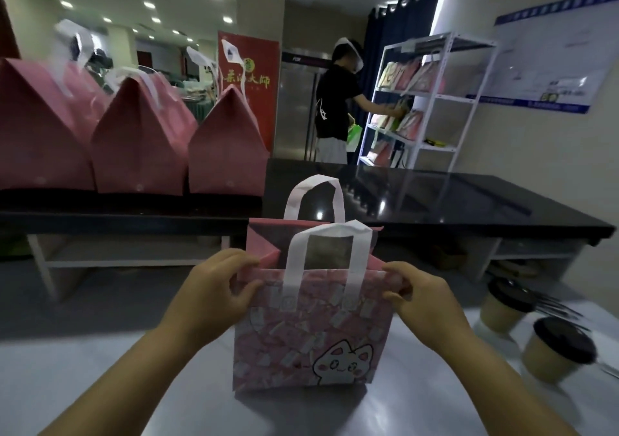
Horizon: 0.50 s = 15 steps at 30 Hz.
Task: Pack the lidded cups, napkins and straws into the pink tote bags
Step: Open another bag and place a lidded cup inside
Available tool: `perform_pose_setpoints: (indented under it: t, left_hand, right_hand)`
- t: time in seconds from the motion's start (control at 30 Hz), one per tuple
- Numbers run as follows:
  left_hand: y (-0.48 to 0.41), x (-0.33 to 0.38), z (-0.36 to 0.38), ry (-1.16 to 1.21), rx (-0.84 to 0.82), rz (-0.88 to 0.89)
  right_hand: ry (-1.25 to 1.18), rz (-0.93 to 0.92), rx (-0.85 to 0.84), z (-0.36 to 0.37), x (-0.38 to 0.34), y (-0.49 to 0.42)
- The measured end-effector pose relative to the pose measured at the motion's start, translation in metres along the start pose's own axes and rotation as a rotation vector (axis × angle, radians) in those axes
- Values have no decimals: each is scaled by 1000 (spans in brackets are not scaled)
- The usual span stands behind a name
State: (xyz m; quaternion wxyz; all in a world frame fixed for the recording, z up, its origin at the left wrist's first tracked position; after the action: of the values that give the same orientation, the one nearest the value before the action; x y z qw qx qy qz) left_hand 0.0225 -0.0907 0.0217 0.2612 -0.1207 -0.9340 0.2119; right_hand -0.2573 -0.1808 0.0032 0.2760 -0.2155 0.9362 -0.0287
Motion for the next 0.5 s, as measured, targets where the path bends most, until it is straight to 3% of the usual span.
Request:
perform_pose_setpoints:
  t: [0.23, 0.5]
  left_hand:
    - [-16, 20, -31, 1, -6, 4]
    - [-65, 132, -45, -69, -31, 213]
  right_hand:
    - [-37, -118, 10, -36, -10, -1]
    - [45, -191, 3, -83, 9, 4]
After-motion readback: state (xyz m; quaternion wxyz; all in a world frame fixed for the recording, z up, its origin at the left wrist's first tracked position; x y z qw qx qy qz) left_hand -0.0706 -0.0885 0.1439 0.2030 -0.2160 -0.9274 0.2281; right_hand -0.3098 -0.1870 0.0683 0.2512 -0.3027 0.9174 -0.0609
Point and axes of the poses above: each hand's wrist, its own y-axis away from the middle knuckle, its own z-axis out of the palm, x = y × z, the point moved 8 cm from there along -y, towards the middle knuckle, and after that the axes turned 12 degrees about -x, right-handed, at the moved point
